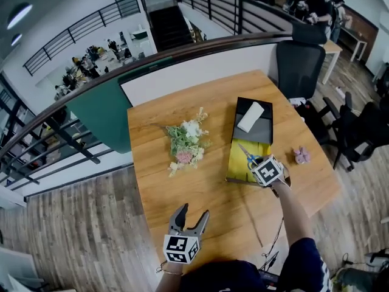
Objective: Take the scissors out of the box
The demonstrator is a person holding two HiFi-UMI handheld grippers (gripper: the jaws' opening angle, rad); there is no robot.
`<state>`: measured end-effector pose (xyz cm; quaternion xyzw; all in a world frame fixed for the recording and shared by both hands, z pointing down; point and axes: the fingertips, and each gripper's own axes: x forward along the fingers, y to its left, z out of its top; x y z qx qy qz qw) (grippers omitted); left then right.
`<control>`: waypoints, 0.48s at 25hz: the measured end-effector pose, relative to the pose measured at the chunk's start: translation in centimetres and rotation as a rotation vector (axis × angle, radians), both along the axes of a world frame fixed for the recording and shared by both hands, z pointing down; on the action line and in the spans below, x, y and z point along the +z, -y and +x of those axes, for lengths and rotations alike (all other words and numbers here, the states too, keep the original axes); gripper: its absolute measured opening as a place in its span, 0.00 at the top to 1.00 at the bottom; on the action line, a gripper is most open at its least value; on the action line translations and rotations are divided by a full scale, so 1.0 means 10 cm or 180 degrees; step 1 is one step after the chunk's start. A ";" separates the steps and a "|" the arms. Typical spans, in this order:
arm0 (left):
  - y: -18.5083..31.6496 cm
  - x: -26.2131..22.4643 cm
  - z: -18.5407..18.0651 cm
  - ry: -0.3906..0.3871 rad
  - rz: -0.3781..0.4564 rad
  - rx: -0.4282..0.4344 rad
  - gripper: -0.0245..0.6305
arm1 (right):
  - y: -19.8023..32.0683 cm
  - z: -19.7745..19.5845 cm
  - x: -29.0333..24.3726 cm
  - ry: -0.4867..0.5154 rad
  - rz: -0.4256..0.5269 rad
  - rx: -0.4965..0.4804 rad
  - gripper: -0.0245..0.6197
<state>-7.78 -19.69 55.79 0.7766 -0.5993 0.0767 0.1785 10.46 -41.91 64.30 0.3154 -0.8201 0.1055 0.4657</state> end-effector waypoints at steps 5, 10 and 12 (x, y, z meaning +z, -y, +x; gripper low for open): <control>-0.15 -0.04 -0.04 -0.0012 0.0046 0.0046 0.49 | -0.20 -0.04 -0.29 0.0080 0.0262 0.0041 0.82; -0.33 -0.04 -0.11 0.0011 0.0071 0.0076 0.49 | -0.48 -0.09 -0.55 0.0230 0.0513 0.0110 0.82; -0.39 -0.04 -0.14 -0.0002 0.0087 0.0078 0.49 | -0.60 -0.11 -0.67 0.0282 0.0611 0.0133 0.82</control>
